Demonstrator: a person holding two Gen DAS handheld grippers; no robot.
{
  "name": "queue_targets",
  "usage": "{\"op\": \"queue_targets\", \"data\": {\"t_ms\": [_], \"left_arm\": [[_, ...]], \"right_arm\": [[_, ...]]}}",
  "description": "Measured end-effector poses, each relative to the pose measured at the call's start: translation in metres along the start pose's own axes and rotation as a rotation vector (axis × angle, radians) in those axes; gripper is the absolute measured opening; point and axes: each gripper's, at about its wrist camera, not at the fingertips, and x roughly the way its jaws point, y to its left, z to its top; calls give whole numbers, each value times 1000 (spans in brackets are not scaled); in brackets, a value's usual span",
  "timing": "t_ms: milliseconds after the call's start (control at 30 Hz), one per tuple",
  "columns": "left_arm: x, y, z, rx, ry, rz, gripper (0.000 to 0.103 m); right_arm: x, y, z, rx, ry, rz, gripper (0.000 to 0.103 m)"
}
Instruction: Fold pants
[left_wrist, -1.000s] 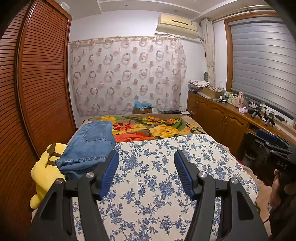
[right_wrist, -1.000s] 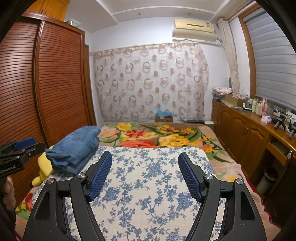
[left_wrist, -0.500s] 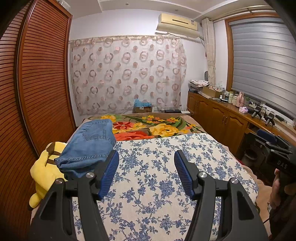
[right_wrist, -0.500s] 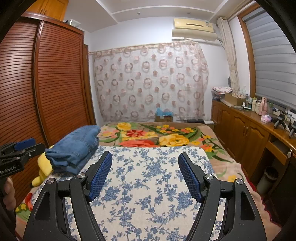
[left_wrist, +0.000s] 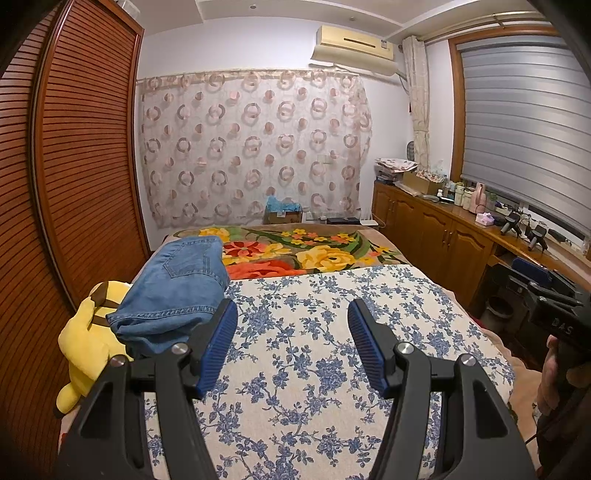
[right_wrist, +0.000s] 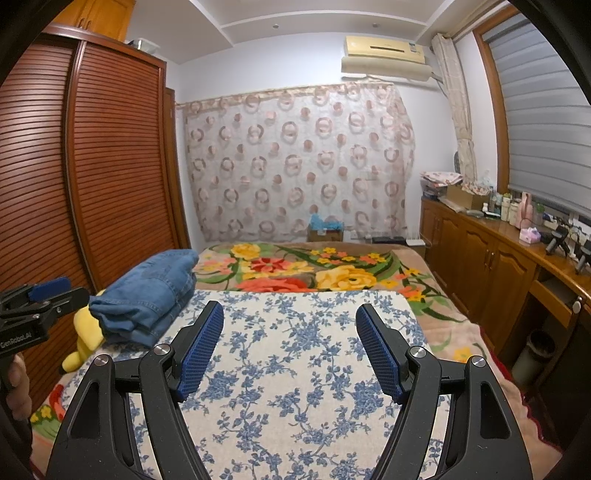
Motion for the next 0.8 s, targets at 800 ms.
{"op": "queue_targets", "data": {"t_ms": [800], "left_arm": [[0,0,1,-1,2,0,62]], "right_arm": [[-1,-2,-6,2,4,-7,76]]}}
